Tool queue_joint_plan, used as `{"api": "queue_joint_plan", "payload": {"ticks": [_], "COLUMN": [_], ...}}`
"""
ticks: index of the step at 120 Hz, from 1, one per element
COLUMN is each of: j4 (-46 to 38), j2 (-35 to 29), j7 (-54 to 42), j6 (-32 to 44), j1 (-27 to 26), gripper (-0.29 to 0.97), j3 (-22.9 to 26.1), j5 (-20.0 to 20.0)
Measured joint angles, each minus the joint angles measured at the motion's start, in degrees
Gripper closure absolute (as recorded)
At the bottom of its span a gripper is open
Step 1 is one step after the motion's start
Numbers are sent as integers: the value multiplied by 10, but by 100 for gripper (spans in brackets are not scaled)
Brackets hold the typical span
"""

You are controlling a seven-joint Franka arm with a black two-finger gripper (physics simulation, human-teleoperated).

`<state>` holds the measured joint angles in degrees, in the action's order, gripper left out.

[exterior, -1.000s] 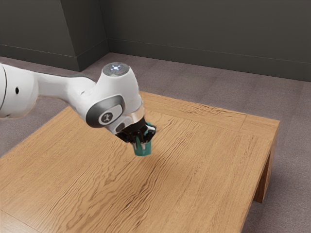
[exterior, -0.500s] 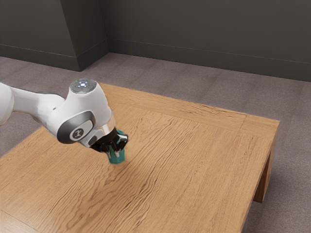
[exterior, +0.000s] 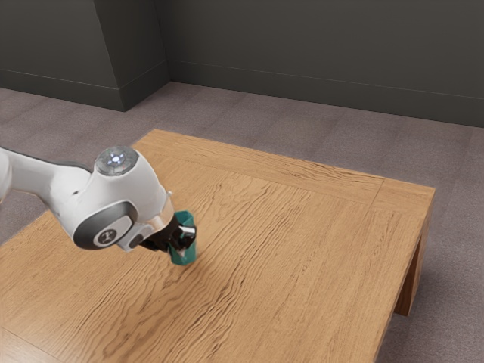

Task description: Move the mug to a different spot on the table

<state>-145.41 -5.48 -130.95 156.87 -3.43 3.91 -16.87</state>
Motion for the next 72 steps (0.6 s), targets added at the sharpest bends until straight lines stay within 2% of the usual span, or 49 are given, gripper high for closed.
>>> {"api": "queue_joint_plan", "payload": {"ticks": [30, 56, 62, 72], "j4": [-13, -12, -12, -11], "j2": [1, 27, 30, 32], "j7": [8, 14, 15, 20], "j6": [8, 11, 10, 7], "j1": [27, 45, 45, 45], "gripper": [74, 74, 70, 55], "j3": [0, -1, -1, 1], "j5": [-2, -3, -4, -7]}}
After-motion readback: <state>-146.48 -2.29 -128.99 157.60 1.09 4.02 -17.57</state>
